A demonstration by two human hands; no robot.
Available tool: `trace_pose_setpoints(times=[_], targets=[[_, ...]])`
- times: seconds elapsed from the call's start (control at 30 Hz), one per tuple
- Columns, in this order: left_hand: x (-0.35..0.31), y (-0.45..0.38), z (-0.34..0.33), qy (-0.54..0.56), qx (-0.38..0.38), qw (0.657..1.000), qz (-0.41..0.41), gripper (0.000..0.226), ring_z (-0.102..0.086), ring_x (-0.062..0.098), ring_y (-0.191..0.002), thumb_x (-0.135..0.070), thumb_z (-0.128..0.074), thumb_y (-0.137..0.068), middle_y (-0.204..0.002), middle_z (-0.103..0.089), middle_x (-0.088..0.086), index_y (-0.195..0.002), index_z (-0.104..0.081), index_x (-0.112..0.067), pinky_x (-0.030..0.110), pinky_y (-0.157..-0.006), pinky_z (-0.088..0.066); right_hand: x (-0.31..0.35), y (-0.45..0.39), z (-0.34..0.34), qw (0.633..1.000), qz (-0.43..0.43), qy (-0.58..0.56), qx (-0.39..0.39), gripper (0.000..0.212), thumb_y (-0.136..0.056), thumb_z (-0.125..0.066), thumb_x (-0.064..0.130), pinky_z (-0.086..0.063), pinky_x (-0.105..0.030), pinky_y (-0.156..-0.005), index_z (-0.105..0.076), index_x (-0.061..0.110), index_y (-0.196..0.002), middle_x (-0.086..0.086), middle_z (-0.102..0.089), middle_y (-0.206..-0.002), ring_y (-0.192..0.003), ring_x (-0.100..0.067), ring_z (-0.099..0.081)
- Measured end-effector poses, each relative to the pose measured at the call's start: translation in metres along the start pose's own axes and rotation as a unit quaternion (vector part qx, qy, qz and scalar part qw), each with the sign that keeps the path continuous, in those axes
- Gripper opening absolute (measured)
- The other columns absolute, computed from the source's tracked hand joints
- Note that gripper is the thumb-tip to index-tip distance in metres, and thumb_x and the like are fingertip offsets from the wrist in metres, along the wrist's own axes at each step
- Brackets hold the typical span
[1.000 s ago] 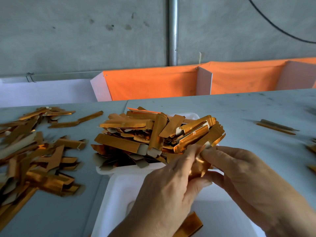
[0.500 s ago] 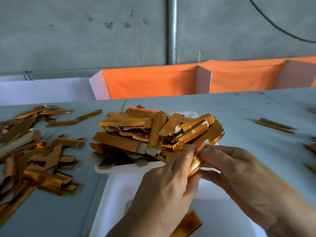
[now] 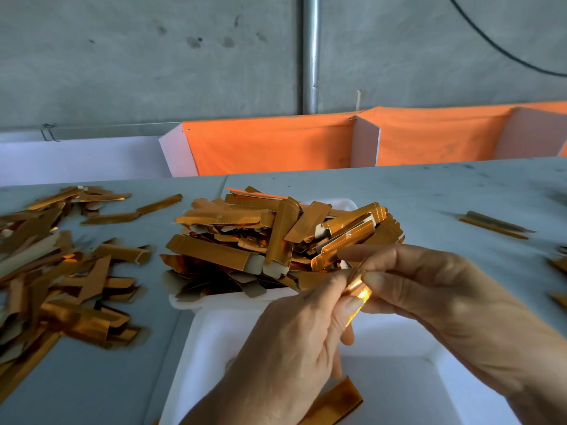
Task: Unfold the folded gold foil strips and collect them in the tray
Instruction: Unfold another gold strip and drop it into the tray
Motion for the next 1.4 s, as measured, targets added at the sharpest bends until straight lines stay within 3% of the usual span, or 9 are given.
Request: trace_pose_setpoints(times=[0.1,0.17,0.37,0.47,0.6,0.73,0.93,1.27,1.4], targets=[[0.002,0.0,0.002,0.028,0.001,0.999,0.019,0.057,-0.057,-0.005,-0.059,-0.053,-0.017,-0.083,-0.065,-0.057,-0.018,-0.116,-0.056,-0.028,0.006,-0.056,-0.043,0.001,-0.001,0.0,0.999,0.018,0.032,-0.016,0.016,-0.069,-0.068,0.028,-0.055,-0.042,-0.088,-0.073,0.017,-0.079,-0.002,-0.072,-0.104,-0.098,-0.024,-0.067],[0.004,0.001,0.003,0.056,0.003,0.998,0.03,0.055,-0.06,-0.002,-0.059,-0.051,-0.018,-0.084,-0.072,-0.066,-0.014,-0.108,-0.059,-0.024,0.007,-0.056,-0.044,0.004,-0.001,0.0,0.997,0.042,0.055,-0.021,0.012,-0.068,-0.069,0.027,-0.052,-0.036,-0.084,-0.072,0.022,-0.078,-0.001,-0.073,-0.097,-0.094,-0.018,-0.067],[0.005,0.003,0.0,0.077,0.033,0.996,0.041,0.066,-0.067,0.005,-0.072,-0.056,-0.015,-0.082,-0.086,-0.073,0.0,-0.106,-0.063,-0.017,0.024,-0.069,-0.055,0.006,-0.001,-0.003,0.998,0.061,0.021,-0.024,0.026,-0.067,-0.07,0.023,-0.052,-0.031,-0.067,-0.072,0.025,-0.094,-0.006,-0.067,-0.079,-0.072,-0.019,-0.061],[0.005,0.004,0.0,0.082,0.037,0.995,0.051,0.071,-0.069,0.009,-0.076,-0.06,-0.015,-0.079,-0.088,-0.073,0.0,-0.106,-0.064,-0.016,0.028,-0.071,-0.056,0.007,-0.001,-0.006,0.998,0.048,0.042,-0.025,0.015,-0.068,-0.068,0.024,-0.05,-0.028,-0.065,-0.074,0.021,-0.081,-0.004,-0.067,-0.072,-0.066,-0.015,-0.061],[0.005,0.003,0.007,0.009,-0.019,0.999,0.027,0.067,-0.058,-0.008,-0.078,-0.067,-0.022,-0.075,-0.074,-0.061,-0.025,-0.121,-0.057,-0.034,0.005,-0.061,-0.043,0.005,-0.002,-0.006,0.995,0.037,0.054,-0.07,0.013,-0.067,-0.067,0.025,-0.049,-0.026,-0.062,-0.074,0.021,-0.076,-0.005,-0.069,-0.071,-0.065,-0.016,-0.061],[0.005,0.004,0.011,-0.01,-0.079,0.997,0.017,0.067,-0.048,-0.014,-0.094,-0.075,-0.042,-0.061,-0.075,-0.051,-0.038,-0.118,-0.055,-0.043,0.001,-0.068,-0.039,0.004,-0.004,-0.004,0.992,0.052,0.034,-0.114,0.01,-0.067,-0.069,0.018,-0.051,-0.026,-0.059,-0.073,0.016,-0.077,-0.008,-0.069,-0.071,-0.064,-0.02,-0.062],[0.002,0.005,0.017,-0.01,-0.112,0.993,-0.027,0.038,-0.056,-0.01,-0.081,-0.051,-0.058,-0.082,-0.083,-0.06,-0.028,-0.112,-0.066,-0.029,0.0,-0.062,-0.039,0.003,0.0,0.0,0.997,0.005,-0.051,-0.052,0.026,-0.067,-0.068,0.033,-0.053,-0.019,-0.06,-0.074,0.018,-0.088,-0.007,-0.072,-0.082,-0.072,-0.013,-0.068],[0.004,0.006,0.017,0.079,-0.084,0.992,-0.043,0.049,-0.057,-0.002,-0.106,-0.053,-0.05,-0.082,-0.112,-0.061,-0.023,-0.126,-0.059,-0.033,0.005,-0.077,-0.045,-0.004,0.001,0.006,0.981,-0.067,-0.179,-0.027,0.016,-0.071,-0.064,0.024,-0.049,-0.02,-0.047,-0.074,0.014,-0.076,-0.005,-0.062,-0.066,-0.054,-0.011,-0.056],[0.001,0.005,0.019,0.094,-0.061,0.992,-0.055,0.041,-0.058,0.004,-0.107,-0.046,-0.052,-0.086,-0.111,-0.063,-0.018,-0.123,-0.061,-0.03,0.008,-0.077,-0.047,-0.006,0.0,0.007,0.976,-0.078,-0.201,-0.013,0.012,-0.073,-0.08,0.022,-0.05,-0.021,-0.048,-0.073,0.012,-0.077,-0.006,-0.059,-0.064,-0.053,-0.01,-0.055]])
Point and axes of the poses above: each hand's wrist, its own y-axis away from the middle knuckle, its own z-axis out of the back of the hand, x = y × z, the point moved 5 cm from there along -y, towards the middle knuckle
